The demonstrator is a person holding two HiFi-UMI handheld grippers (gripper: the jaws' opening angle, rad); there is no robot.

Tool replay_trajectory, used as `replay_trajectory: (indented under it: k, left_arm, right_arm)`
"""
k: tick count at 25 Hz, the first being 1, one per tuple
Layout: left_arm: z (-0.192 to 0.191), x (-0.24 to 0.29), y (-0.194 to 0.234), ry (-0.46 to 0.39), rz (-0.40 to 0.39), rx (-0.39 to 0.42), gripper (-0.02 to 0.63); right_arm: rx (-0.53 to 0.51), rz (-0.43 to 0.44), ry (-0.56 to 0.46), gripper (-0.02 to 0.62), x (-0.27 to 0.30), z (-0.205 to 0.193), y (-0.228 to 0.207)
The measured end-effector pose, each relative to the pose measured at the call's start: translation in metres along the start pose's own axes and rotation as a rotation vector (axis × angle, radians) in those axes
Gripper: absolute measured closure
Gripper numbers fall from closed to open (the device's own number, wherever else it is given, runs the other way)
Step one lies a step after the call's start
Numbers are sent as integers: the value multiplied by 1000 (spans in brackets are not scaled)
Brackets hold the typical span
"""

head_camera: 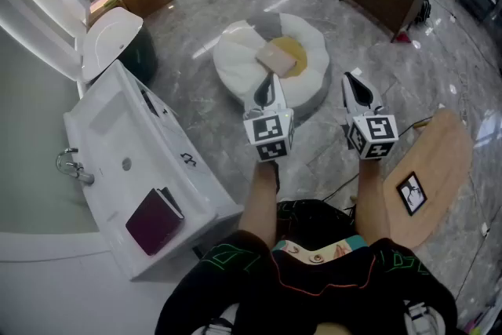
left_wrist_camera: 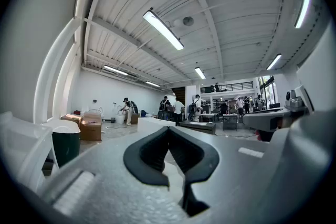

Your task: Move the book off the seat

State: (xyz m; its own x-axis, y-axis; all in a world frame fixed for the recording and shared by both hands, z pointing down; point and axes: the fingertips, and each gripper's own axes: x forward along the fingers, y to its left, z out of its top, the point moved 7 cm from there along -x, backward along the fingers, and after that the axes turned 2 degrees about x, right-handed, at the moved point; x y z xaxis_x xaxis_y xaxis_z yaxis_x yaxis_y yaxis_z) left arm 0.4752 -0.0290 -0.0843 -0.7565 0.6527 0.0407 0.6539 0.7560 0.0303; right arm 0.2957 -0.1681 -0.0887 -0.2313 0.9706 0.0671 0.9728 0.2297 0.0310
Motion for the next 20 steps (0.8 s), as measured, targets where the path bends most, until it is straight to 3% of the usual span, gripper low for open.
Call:
replay_trajectory:
  k: [6, 12, 20]
  left_arm:
    - [-15, 4, 37, 15, 16, 11, 595]
    - [-24, 4, 65, -27, -14, -64, 595]
    - [-33, 6, 92, 3, 50, -71, 595]
  right_arm:
    - [7, -17, -26, 592, 31, 0, 23]
    - [-1, 7, -3, 592, 53, -4, 45]
    - [-10, 14, 26, 592, 72, -5, 49]
